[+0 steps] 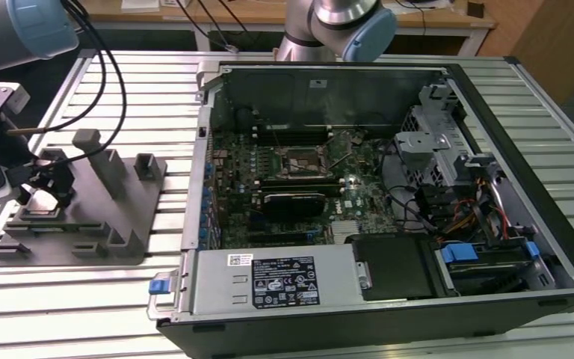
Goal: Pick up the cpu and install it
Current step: 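Pick up the cpu and move it towards the insertion slot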
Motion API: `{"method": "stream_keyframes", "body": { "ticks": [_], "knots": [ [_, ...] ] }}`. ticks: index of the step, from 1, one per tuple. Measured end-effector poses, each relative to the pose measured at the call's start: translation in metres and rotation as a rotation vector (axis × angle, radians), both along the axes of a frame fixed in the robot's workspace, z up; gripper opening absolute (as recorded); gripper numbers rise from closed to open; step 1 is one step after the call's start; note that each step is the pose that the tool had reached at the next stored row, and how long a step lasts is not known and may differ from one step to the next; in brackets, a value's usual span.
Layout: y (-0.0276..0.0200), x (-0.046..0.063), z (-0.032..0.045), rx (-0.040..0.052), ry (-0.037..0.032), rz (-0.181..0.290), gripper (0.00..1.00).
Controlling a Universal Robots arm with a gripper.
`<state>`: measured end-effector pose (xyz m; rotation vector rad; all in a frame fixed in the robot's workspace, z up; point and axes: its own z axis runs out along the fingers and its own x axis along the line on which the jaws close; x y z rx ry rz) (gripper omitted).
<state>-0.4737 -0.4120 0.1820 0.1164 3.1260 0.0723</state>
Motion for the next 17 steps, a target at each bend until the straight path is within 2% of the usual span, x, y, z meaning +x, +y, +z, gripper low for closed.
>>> {"method": "stream_keyframes", "body": {
  "ticks": [11,13,17],
  "knots": [
    [0.0,0.0001,0.0,0.0,0.0001,0.0,0.69],
    [0.0,0.0001,0.0001,-0.0001,0.0003,0.0,0.57],
    [0.0,0.0002,0.0,-0.0001,0.0001,0.0,0.55]
  ]
}}
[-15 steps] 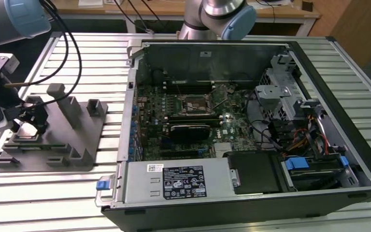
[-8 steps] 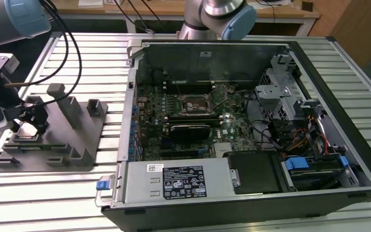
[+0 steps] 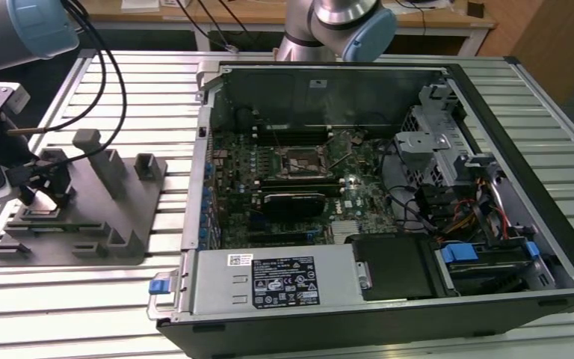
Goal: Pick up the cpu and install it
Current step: 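Pick up the cpu and move it towards the insertion slot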
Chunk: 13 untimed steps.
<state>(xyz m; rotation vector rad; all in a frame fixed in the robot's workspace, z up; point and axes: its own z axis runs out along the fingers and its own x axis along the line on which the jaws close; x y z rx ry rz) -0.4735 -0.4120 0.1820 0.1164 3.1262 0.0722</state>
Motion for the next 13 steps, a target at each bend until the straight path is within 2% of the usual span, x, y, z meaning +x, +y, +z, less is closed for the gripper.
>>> {"method": "stream_keyframes", "body": {
  "ticks": [6,13],
  "knots": [
    [0.0,0.0001,0.0002,0.0001,0.0,0.0,0.55],
    [0.0,0.0001,0.0065,0.0,0.0,0.0,0.55]
  ]
}}
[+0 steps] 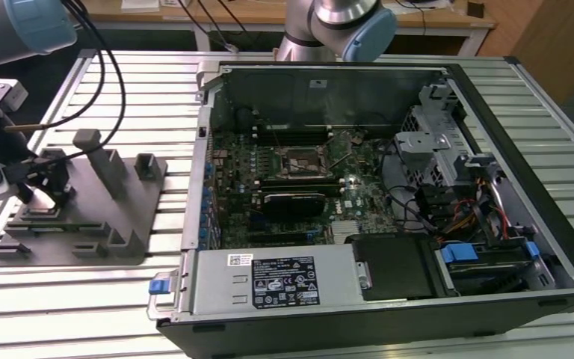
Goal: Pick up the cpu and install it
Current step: 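Pick up the cpu and move it towards the insertion slot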
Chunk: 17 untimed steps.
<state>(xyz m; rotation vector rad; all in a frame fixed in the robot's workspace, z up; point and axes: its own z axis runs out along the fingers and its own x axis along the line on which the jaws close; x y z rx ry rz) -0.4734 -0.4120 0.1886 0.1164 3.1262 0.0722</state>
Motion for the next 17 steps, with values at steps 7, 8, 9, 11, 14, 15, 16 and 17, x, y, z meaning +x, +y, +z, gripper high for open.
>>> {"method": "stream_keyframes", "body": {
  "ticks": [7,8,9,11,14,15,16,17],
  "knots": [
    [0.0,0.0,0.0048,0.0,-0.0001,0.0,0.55],
    [0.0,0.0,0.0063,-0.0001,0.0001,0.0,0.55],
    [0.0,0.0,0.0077,0.0,0.0001,0.0,0.55],
    [0.0,0.0,0.0105,0.0,-0.0001,0.0,0.55],
    [0.0,0.0,0.0153,0.0,0.0,0.0,0.55],
    [0.0,0.0,0.017,0.0001,-0.0001,0.0,0.55],
    [0.0,0.0,0.0186,0.0001,-0.0001,0.0,0.55],
    [0.0,0.0,0.0204,0.0,-0.0001,0.0,0.55]
  ]
}}
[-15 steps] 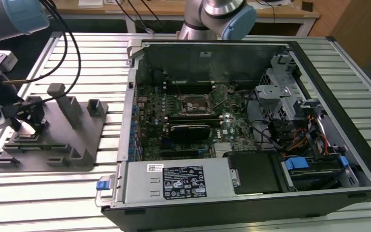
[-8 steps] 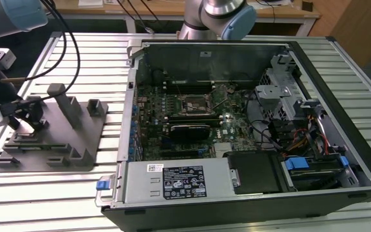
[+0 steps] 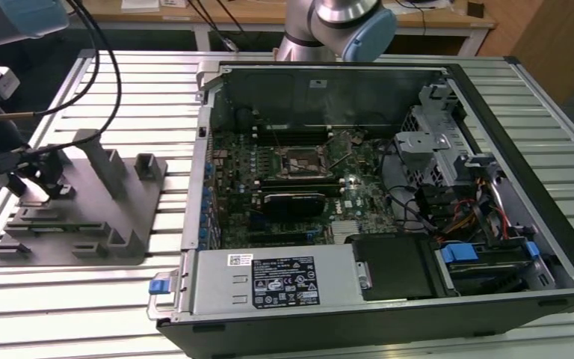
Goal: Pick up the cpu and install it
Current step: 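Pick up the cpu and move it towards the insertion slot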
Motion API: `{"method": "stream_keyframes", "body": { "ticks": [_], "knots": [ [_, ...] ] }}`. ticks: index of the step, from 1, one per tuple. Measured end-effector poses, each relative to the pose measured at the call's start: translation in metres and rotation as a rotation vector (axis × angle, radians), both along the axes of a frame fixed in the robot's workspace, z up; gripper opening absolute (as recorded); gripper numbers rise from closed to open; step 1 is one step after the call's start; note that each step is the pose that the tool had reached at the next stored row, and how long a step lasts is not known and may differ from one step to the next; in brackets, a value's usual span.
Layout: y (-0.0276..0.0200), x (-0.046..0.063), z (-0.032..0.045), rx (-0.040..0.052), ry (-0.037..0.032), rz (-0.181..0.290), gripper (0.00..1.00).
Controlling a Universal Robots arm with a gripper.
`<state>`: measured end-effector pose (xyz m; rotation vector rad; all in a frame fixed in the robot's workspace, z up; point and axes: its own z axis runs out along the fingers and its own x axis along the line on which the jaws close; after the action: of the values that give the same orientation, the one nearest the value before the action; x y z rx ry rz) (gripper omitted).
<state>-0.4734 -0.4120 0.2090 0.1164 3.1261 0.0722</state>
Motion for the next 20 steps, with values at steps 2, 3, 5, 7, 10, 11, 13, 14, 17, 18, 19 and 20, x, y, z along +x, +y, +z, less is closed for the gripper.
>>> {"method": "stream_keyframes", "body": {
  "ticks": [2,3,5,7,10,11,13,14,17,18,19,20],
  "knots": [
    [0.0,0.0,0.0037,0.0,0.0,0.0,0.55],
    [0.0,0.0,0.0058,-0.0001,0.0001,0.0,0.55],
    [0.0,0.0,0.0098,-0.0001,0.0001,0.0,0.55],
    [0.0,0.0,0.0136,0.0,0.0,0.0,0.55],
    [0.0002,0.0,0.0195,0.0,0.0,0.0,0.55],
    [0.0002,0.0,0.0214,0.0,0.0001,0.0,0.55],
    [0.0002,0.0,0.0255,0.0,0.0001,0.0,0.55],
    [0.0003,0.0,0.0275,0.0,0.0,0.0,0.55],
    [0.0004,0.0,0.0338,-0.0001,0.0001,0.0,0.55],
    [0.0004,0.0,0.0358,0.0,-0.0001,0.0,0.55],
    [0.0005,0.0,0.0379,0.0,-0.0001,0.0,0.55],
    [0.0005,0.0,0.0401,0.0,-0.0001,0.0,0.55]
  ]
}}
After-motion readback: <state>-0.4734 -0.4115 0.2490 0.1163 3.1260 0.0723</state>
